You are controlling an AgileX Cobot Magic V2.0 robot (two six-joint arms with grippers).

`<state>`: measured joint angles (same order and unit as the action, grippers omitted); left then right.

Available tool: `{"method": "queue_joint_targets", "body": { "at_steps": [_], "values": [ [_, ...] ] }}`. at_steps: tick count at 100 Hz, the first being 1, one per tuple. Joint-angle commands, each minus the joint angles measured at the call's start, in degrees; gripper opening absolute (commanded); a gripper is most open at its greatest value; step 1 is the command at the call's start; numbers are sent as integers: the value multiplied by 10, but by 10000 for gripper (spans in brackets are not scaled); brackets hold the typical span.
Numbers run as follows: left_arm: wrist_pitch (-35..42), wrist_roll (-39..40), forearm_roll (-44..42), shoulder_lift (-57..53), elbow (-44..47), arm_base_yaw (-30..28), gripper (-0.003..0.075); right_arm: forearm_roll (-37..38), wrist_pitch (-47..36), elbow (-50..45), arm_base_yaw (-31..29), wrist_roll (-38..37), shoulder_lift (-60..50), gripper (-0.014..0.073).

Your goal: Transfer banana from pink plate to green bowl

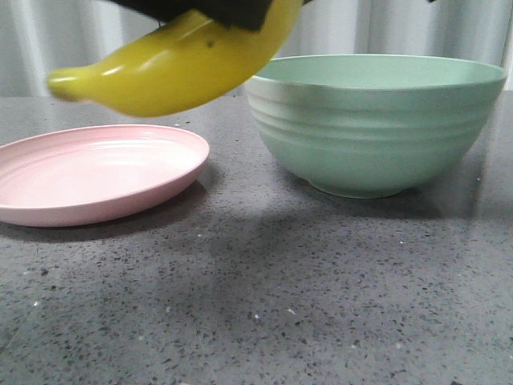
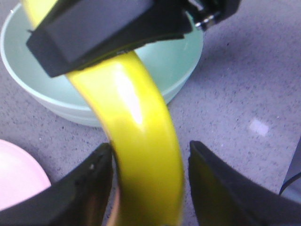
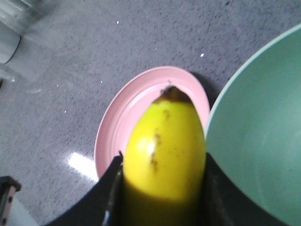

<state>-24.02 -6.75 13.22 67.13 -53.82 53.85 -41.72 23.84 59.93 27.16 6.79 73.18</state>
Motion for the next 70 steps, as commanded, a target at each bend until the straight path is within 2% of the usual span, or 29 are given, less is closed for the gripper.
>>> {"method": "queue_joint_targets", "body": {
  "at_steps": [1,14,24,59,64,70],
  "values": [
    [51,-1,6,-34,-21,2,337,14,-62,20,-26,7,-35,-71],
    [83,-1,6,-63,-21,2,337,84,-77,20,-70,7,-50,-71],
    [99,-1,6,-78,-21,2,337,95,-87,20,-94,7,-50,-71],
    [96,-1,8,-83,-21,2,337,163,-127,18,-97,7,-36,-69],
    [96,-1,8,-83,-21,2,337,165,-128,18,-97,7,-33,-46],
    [96,-1,8,-83,-21,2,337,166,-128,18,-97,7,-30,24]
  ]
}}
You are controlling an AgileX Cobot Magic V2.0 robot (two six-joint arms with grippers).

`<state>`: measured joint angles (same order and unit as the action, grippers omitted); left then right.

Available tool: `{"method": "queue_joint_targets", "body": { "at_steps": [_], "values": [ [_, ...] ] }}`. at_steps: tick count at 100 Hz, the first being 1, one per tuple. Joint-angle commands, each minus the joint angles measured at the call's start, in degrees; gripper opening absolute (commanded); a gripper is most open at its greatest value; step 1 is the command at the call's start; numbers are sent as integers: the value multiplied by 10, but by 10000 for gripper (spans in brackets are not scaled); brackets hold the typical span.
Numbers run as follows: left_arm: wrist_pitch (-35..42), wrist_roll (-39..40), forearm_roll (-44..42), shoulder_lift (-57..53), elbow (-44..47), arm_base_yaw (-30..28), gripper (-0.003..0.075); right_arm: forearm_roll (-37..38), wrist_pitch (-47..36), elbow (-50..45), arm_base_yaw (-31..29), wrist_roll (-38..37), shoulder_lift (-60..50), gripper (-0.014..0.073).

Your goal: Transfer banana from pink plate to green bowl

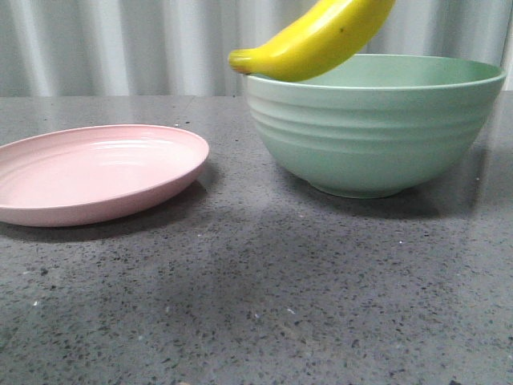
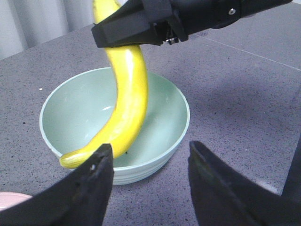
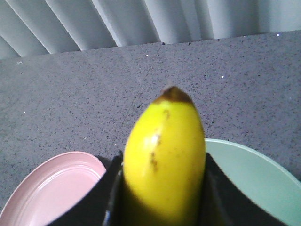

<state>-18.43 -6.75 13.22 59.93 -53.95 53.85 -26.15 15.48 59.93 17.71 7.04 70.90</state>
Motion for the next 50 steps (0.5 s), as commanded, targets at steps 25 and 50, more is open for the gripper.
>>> {"method": "queue_joint_targets", "body": {
  "at_steps": [25,50],
  "values": [
    [41,-1,8,-11,-20,2,337,21,-68,18,-2,5,-3,373],
    [54,6,8,-11,-20,2,337,23,-73,18,-2,5,-3,377]
  ]
}}
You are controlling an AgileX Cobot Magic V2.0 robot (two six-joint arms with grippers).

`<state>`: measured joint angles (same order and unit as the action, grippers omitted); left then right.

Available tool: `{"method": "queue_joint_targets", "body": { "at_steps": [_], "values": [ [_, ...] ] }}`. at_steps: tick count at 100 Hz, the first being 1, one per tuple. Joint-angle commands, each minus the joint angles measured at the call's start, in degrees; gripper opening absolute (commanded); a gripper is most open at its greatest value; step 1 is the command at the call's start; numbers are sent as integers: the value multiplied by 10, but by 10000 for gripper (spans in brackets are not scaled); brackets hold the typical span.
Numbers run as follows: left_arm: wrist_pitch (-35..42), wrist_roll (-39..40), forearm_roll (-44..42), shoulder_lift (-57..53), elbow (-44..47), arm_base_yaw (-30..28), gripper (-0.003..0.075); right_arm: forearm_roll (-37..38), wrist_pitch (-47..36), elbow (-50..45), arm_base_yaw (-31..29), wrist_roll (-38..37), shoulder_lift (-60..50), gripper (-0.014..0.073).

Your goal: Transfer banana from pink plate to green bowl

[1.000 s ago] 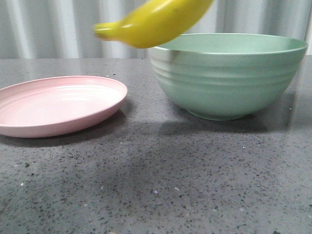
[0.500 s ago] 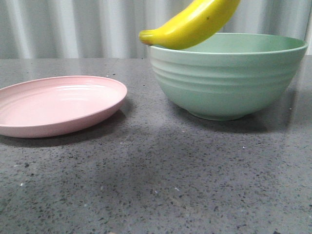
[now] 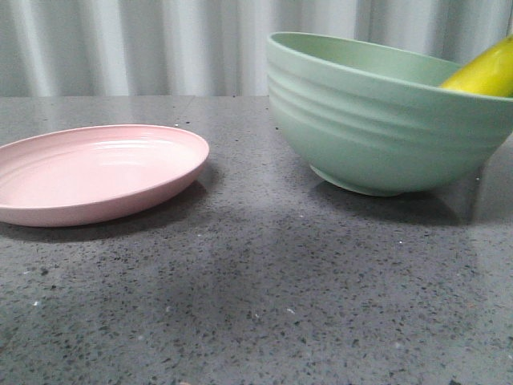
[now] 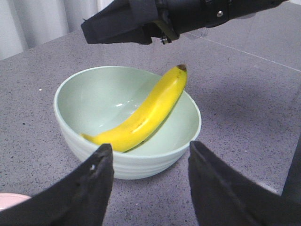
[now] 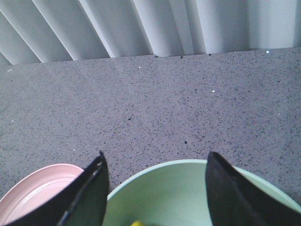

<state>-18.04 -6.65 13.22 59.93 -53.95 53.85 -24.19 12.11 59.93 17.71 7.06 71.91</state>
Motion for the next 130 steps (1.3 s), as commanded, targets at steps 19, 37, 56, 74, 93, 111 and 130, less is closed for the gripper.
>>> {"method": "queue_joint_targets", "body": {
  "at_steps": [19,37,56,74,93,111,130],
  "values": [
    [51,5,8,-20,-20,2,305,5,16,18,-2,5,-26,341],
    [50,5,8,-47,-19,2,46,50,86,18,-2,8,-52,43],
    [59,5,8,-82,9,2,-20,65,110,9,-2,29,-97,-62],
    [106,5,8,-130,79,2,-20,71,66,-41,-2,57,-172,-62],
    [156,5,8,-197,163,2,-20,75,0,-135,-2,74,-275,-62],
    [172,5,8,-265,236,2,-20,78,-13,-221,-2,74,-383,-62],
    [193,5,8,-333,303,2,-20,78,-35,-310,-2,74,-494,-62]
  ]
}}
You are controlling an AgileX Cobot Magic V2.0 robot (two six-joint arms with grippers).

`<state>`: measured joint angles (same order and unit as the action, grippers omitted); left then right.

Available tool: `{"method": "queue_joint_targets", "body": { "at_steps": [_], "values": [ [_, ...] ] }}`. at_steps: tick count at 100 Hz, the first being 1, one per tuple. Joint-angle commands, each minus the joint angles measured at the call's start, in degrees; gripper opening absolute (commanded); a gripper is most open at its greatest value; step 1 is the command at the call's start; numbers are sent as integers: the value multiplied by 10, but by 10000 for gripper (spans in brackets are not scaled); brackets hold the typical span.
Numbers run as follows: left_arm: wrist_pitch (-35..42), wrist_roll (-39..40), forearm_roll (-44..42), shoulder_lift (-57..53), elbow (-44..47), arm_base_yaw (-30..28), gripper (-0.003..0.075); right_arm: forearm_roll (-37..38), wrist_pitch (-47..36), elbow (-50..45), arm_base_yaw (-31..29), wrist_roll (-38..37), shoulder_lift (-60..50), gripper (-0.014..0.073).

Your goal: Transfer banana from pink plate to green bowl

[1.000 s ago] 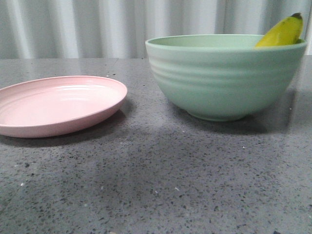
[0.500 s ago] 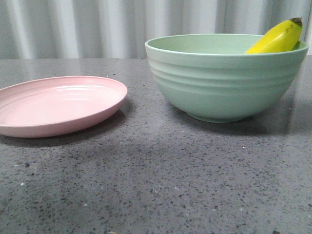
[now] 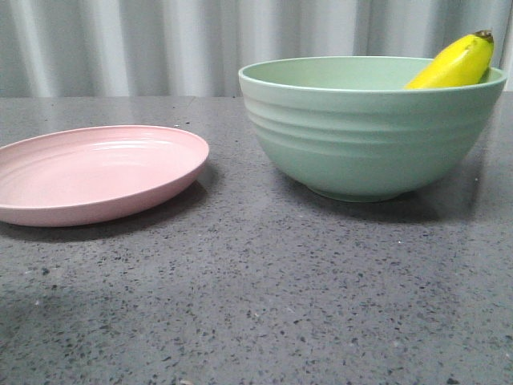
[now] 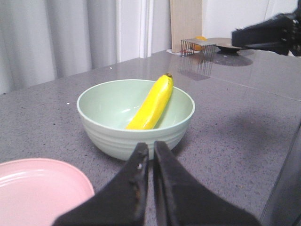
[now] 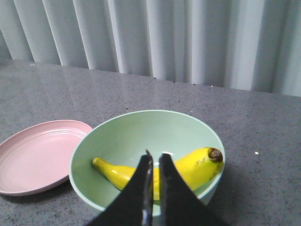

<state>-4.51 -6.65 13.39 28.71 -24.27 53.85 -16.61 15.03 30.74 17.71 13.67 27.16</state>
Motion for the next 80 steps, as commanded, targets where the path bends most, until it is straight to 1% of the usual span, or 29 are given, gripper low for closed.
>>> {"method": "queue_joint_targets", "body": {
  "at_steps": [1,22,37,55,80],
  "values": [
    [59,5,6,-26,8,2,-20,3,-68,-25,-2,8,-51,-62],
    [89,5,6,-99,67,2,-20,3,-101,-107,-2,8,-174,-64],
    [98,5,6,-133,101,2,-20,4,-103,-144,-2,8,-240,-64],
    [98,5,6,-156,123,2,-20,4,-96,-163,-2,8,-275,-64],
    [96,5,6,-156,124,2,-20,4,-92,-163,-2,8,-277,-64]
  ]
}}
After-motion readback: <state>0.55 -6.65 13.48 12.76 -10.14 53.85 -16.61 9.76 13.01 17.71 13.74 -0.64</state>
